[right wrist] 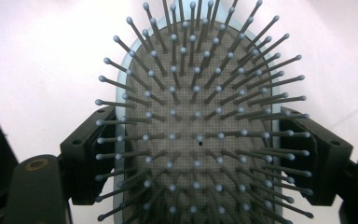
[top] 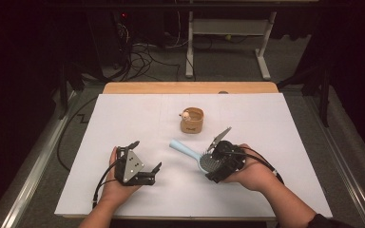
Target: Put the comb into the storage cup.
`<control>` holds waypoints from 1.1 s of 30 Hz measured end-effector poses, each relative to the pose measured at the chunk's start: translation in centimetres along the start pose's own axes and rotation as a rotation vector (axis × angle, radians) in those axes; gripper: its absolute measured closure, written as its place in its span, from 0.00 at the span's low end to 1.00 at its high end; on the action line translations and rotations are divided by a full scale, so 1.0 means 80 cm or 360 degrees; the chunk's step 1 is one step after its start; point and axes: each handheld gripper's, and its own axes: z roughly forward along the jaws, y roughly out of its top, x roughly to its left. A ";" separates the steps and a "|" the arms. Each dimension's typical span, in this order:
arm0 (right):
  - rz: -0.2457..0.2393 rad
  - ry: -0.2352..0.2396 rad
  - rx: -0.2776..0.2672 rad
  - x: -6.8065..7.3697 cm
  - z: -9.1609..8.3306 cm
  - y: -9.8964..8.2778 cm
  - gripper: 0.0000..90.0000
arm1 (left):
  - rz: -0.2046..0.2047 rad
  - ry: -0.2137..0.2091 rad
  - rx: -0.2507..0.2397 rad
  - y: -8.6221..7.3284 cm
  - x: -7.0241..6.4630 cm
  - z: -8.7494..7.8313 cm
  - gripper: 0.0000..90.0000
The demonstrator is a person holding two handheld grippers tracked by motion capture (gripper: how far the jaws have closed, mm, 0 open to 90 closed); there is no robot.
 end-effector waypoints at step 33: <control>-0.0160 0.0028 0.0047 0.034 0.031 0.053 0.23 | 0.0506 0.0166 0.0162 0.001 -0.040 0.015 0.04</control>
